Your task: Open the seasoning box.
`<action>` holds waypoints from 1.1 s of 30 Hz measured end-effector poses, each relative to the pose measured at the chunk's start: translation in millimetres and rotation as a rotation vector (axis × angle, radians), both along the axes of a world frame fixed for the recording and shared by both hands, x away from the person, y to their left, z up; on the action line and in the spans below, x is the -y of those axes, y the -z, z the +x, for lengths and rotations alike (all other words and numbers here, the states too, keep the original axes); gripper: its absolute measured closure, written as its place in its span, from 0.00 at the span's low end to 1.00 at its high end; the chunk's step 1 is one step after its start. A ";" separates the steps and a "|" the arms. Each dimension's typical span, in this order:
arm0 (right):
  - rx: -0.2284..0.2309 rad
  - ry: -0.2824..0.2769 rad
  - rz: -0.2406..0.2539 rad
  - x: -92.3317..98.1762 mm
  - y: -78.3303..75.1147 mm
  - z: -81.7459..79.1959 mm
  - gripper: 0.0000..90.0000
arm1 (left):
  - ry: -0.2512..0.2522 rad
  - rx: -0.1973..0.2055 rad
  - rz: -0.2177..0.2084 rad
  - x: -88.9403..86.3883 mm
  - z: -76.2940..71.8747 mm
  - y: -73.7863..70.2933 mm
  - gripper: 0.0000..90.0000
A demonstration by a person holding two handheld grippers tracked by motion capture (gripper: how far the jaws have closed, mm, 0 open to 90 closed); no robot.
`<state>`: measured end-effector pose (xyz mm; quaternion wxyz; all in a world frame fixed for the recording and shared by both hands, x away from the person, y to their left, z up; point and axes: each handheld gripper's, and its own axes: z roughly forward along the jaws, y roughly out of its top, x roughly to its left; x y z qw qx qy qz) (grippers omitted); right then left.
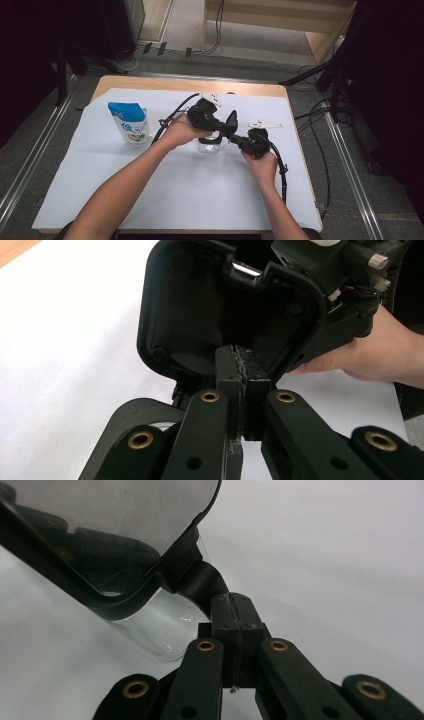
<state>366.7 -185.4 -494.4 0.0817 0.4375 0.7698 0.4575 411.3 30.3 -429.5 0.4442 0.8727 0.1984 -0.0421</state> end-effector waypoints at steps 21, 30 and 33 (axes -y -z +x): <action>0.005 -0.004 -0.015 4.1 -5.3 -4.2 0.96 | -0.028 0.006 0.033 -22.0 -8.8 -9.0 0.79; 0.003 -0.025 -0.030 7.2 -7.0 -7.8 0.77 | -0.037 0.006 0.023 -37.5 -20.8 -7.6 0.67; 0.014 -0.030 -0.047 8.5 -6.0 -10.0 0.68 | -0.049 -0.003 0.024 -41.2 -23.1 -6.7 0.57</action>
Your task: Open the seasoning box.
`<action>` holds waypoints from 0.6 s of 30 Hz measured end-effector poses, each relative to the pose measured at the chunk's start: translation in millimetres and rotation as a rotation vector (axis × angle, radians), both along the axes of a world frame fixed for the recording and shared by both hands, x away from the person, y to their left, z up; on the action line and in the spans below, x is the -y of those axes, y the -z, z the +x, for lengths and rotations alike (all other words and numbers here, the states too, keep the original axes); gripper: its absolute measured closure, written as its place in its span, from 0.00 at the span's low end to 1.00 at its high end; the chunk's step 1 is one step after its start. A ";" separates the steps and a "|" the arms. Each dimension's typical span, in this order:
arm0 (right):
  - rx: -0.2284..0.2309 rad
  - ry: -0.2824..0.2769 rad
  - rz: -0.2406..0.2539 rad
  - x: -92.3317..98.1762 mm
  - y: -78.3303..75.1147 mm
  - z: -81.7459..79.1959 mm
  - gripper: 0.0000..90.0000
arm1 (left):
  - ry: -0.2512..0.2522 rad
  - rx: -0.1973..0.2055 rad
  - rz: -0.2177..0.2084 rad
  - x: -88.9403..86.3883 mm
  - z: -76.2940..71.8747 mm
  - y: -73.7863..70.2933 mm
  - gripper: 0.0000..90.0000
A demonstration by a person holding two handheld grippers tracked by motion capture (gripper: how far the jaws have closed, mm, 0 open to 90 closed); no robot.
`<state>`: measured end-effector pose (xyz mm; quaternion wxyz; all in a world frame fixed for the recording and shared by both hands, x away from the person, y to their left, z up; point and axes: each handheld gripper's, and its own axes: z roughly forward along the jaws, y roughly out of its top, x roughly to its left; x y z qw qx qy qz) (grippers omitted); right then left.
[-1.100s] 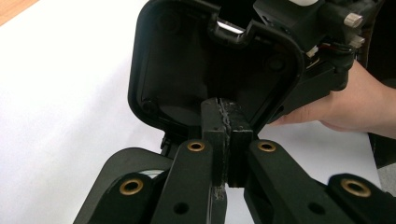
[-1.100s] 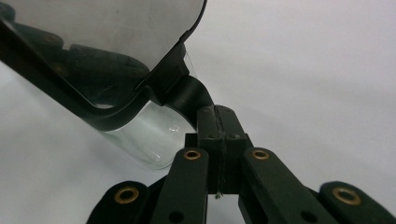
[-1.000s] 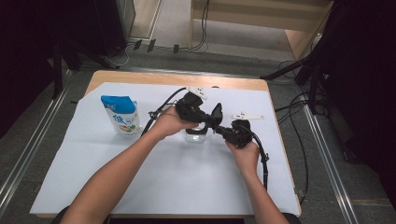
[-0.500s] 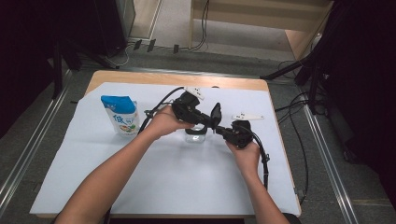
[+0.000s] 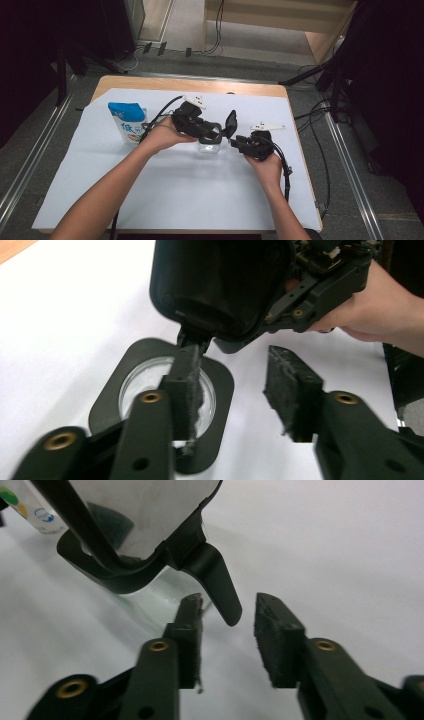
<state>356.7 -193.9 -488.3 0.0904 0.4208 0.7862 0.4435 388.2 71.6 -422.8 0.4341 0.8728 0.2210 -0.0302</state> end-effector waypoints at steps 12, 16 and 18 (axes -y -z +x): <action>0.011 -0.046 0.006 2.4 -2.2 -10.6 0.61 | -0.007 0.012 -0.035 -19.7 -15.0 -0.1 0.40; 0.016 -0.058 -0.009 2.3 -1.3 -13.1 0.61 | -0.009 0.022 -0.018 -27.3 -22.7 2.6 0.44; 0.010 -0.054 -0.001 3.5 -2.3 -15.6 0.61 | -0.010 0.030 -0.009 -31.4 -26.4 4.2 0.47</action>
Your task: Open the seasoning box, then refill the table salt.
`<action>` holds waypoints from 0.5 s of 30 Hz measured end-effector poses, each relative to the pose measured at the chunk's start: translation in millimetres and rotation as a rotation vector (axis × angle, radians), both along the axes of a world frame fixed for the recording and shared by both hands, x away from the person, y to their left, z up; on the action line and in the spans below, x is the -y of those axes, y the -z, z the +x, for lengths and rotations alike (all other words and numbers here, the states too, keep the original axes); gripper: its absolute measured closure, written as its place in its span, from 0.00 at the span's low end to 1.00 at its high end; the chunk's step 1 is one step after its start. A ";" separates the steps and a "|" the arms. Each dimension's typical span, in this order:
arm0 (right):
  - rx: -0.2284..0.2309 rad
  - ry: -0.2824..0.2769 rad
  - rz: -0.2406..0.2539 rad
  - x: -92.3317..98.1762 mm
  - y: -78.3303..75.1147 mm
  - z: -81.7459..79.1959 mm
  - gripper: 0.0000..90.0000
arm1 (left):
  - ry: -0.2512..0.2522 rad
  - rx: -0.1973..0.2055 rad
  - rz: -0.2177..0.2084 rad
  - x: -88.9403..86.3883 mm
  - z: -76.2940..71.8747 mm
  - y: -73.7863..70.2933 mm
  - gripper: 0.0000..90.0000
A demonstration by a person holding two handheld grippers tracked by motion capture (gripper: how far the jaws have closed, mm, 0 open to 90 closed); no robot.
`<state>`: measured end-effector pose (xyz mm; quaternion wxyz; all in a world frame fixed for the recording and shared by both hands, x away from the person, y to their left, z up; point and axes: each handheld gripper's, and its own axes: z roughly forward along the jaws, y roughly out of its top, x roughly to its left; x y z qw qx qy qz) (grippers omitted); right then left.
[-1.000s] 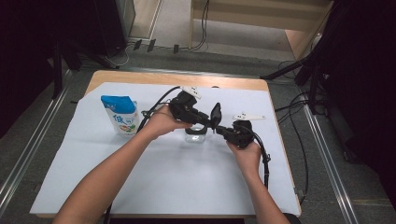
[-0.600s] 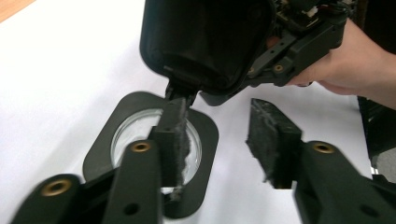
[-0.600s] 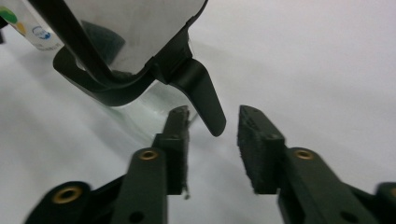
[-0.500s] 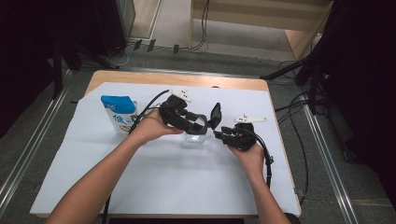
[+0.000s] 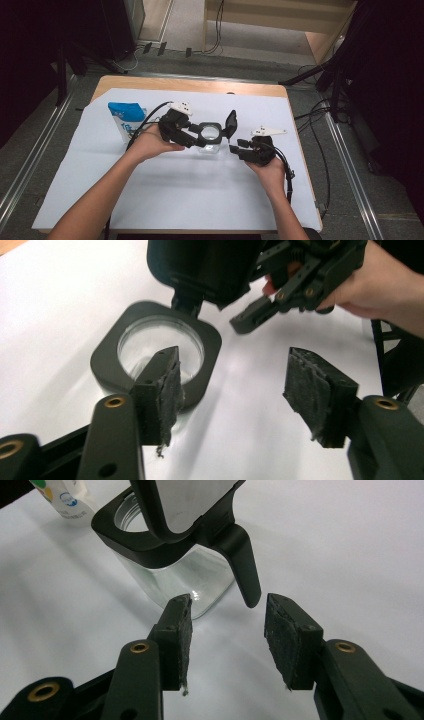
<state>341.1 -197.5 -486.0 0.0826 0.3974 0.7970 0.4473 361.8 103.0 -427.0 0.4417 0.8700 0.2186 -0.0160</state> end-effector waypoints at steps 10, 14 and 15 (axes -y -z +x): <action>0.022 0.020 0.002 6.6 -1.9 -7.4 0.62 | -0.010 -0.023 0.004 -21.8 -17.8 13.2 0.49; 0.022 0.014 -0.015 5.3 0.6 -5.1 0.63 | -0.024 -0.028 0.014 -30.4 -21.4 16.5 0.52; 0.023 0.015 -0.014 5.3 1.1 -4.5 0.63 | -0.024 -0.038 0.018 -32.0 -21.3 17.2 0.53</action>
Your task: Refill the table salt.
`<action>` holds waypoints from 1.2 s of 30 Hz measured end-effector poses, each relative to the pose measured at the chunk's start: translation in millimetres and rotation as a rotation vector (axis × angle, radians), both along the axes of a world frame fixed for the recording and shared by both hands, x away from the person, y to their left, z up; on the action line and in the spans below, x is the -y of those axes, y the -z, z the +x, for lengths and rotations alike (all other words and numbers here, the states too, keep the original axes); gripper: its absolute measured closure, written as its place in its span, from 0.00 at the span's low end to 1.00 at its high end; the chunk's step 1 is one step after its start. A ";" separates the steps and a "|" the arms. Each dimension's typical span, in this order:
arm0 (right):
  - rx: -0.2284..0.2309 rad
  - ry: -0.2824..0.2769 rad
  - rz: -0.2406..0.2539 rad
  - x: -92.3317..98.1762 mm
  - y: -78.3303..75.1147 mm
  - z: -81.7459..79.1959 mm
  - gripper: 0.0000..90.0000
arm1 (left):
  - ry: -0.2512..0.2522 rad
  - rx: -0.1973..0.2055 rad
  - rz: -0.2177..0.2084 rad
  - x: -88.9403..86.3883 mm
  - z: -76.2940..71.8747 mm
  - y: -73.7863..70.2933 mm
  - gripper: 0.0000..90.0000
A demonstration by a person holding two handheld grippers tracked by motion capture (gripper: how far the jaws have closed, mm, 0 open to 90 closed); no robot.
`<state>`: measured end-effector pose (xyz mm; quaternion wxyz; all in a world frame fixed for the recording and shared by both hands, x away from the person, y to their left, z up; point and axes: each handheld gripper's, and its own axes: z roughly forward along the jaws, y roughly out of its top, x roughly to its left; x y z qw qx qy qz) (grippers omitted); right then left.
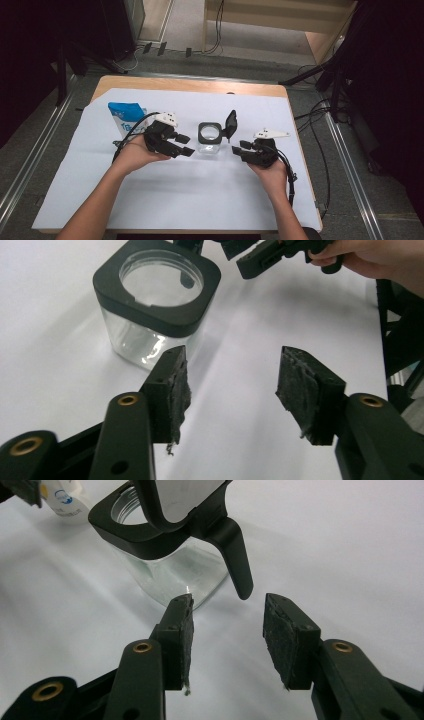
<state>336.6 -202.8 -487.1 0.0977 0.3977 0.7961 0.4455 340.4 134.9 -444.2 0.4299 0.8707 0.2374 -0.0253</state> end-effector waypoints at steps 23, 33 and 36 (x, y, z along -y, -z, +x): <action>-0.012 0.026 0.008 5.5 0.4 8.8 0.55 | -0.113 -0.015 0.005 -48.6 -14.6 9.2 0.54; 0.000 0.004 -0.003 0.8 1.4 14.3 0.56 | -0.210 -0.016 -0.005 -87.7 -20.7 4.2 0.56; -0.010 0.000 -0.004 0.8 0.1 17.2 0.56 | -0.229 -0.014 -0.020 -99.3 -23.8 1.6 0.56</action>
